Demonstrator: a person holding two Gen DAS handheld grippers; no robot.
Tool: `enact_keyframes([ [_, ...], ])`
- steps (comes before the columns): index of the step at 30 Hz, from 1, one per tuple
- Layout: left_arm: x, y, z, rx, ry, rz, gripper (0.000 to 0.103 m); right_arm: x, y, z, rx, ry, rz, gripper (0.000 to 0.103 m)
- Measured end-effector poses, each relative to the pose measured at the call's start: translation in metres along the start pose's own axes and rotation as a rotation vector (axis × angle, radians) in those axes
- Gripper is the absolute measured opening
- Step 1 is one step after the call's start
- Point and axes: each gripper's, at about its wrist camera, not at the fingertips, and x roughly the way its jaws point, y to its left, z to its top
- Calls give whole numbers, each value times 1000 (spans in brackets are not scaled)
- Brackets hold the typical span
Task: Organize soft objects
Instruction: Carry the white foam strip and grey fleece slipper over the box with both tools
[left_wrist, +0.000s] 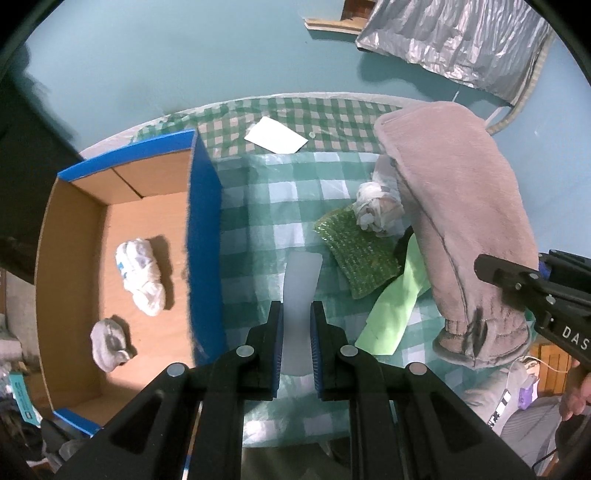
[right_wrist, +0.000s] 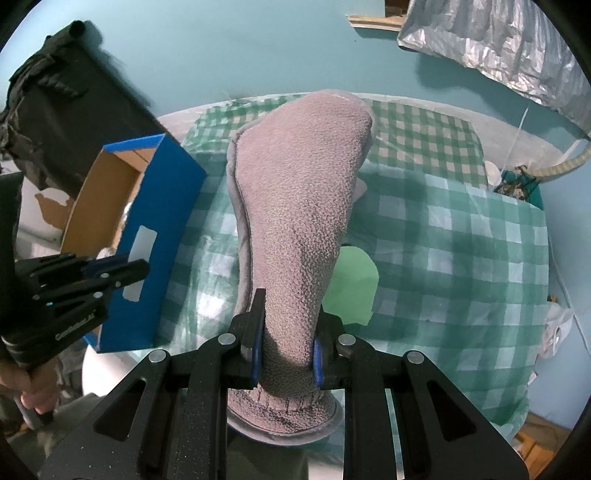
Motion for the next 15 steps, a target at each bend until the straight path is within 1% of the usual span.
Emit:
enact_keyframes([
  [7,-20,15,-6,-6,-22,12,13,-4,20,8,-34,-6,15,19],
  [15,-41,43,-13,-37,-53,36,13,-1,56,22,-89,-10,49,19],
])
